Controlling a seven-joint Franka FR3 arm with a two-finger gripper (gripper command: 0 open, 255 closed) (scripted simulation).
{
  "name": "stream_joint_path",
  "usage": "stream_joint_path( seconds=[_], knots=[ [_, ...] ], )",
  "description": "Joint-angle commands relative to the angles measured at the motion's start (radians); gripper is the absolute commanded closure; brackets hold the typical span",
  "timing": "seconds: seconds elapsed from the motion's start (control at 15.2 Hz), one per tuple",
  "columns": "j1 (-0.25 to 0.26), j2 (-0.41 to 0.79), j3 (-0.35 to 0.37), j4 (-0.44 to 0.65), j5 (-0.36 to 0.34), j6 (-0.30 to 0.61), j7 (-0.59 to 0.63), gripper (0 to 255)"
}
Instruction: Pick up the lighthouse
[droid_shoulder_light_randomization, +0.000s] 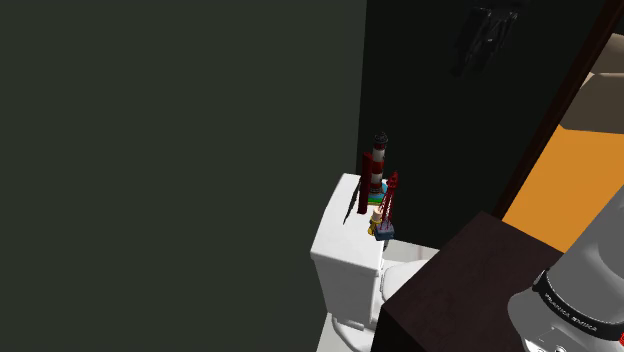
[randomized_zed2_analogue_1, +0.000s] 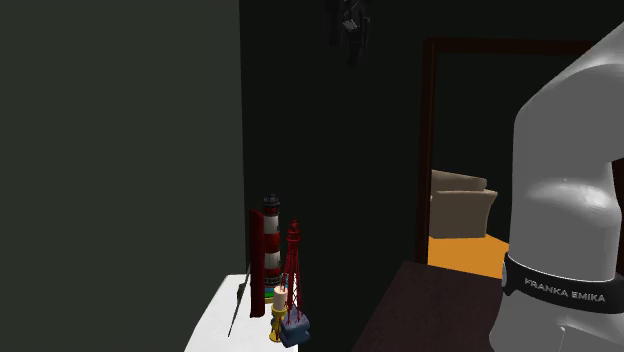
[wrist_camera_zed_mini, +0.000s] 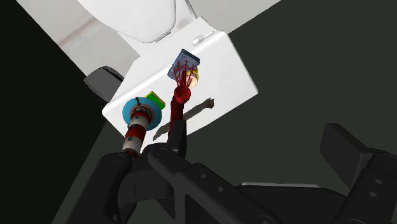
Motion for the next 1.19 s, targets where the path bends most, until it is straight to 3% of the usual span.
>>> stream_joint_path(
  seconds=[0.0, 0.59, 1.12],
  knots=[
    [0.000, 0.000, 0.000, 0.000, 0.000, 0.000, 0.000, 0],
    [-0.014, 0.114, -0.061, -0.181, -0.050, 0.385, -0.112, 0],
    [-0.005, 0.338, -0.133, -0.227, -0.054, 0.737, -0.220, 0]
  ],
)
